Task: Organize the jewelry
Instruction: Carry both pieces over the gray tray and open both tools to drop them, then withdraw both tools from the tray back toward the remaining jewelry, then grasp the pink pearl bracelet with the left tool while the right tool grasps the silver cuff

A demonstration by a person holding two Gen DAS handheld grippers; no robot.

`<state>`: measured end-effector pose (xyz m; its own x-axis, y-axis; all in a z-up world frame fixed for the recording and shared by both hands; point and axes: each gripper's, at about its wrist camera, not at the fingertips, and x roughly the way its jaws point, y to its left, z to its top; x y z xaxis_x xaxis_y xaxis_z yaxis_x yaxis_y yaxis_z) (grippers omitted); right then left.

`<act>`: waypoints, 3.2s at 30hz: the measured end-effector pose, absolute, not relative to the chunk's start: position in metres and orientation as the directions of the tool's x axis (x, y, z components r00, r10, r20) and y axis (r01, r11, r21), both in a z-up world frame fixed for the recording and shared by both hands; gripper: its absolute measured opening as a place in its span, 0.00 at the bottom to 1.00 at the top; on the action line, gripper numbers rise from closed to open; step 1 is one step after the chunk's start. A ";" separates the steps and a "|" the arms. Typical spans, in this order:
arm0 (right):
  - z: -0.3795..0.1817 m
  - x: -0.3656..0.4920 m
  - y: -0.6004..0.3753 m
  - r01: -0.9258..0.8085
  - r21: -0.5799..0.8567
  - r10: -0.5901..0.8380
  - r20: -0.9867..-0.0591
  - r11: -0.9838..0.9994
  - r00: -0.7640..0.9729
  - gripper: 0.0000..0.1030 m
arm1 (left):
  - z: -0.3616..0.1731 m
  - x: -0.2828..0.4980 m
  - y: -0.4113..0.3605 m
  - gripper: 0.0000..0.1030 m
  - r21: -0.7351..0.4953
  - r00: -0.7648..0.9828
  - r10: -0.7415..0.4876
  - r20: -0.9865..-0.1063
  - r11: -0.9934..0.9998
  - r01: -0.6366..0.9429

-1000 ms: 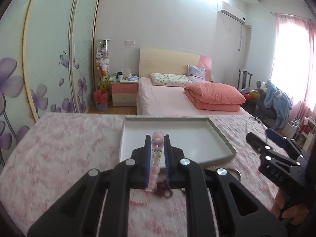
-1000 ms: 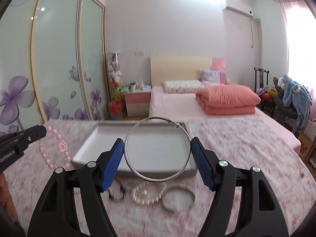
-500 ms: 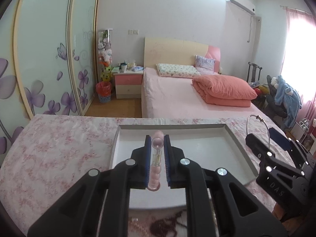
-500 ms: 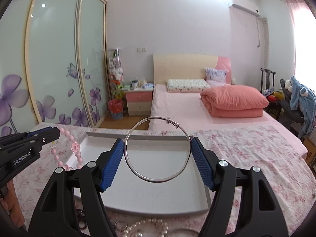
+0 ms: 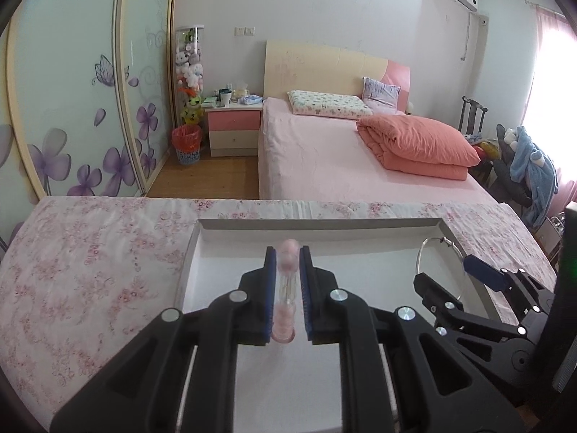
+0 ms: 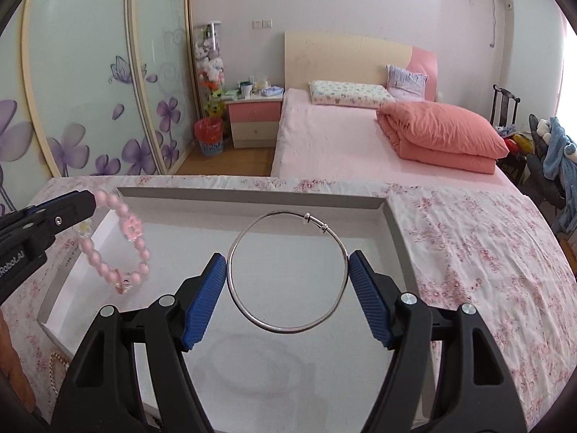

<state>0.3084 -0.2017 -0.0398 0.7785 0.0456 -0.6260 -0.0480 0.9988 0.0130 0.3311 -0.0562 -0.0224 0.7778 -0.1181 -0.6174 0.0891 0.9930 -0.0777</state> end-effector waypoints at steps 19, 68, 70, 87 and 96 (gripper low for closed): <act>-0.015 0.253 -0.230 -0.009 0.055 0.040 -0.584 0.998 0.811 0.78 | -0.002 0.277 0.001 0.31 -0.107 0.808 -0.046 -0.588 0.994 -0.021; -0.090 0.186 -0.251 0.009 0.015 0.006 -0.781 1.000 0.624 0.66 | -0.094 0.188 0.018 0.53 -0.079 0.574 -0.086 -0.814 0.996 0.037; -0.090 0.186 -0.251 0.009 0.015 0.006 -0.781 1.000 0.624 0.66 | -0.095 0.192 0.015 0.50 -0.083 0.580 -0.080 -0.811 0.996 0.022; -0.090 0.186 -0.251 0.009 0.015 0.006 -0.781 1.000 0.624 0.67 | -0.096 0.191 0.014 0.34 -0.002 0.585 -0.032 -0.810 0.999 0.053; -0.090 0.184 -0.251 0.019 0.021 0.005 -0.780 1.000 0.626 0.66 | -0.095 0.190 0.014 0.06 -0.014 0.585 -0.047 -0.810 0.998 0.060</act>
<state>0.1841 -0.2510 -0.0904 0.6255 0.0045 -0.7802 0.0186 0.9996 0.0207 0.1896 0.0143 -0.0947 0.5848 -0.0468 -0.8098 0.0601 0.9981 -0.0143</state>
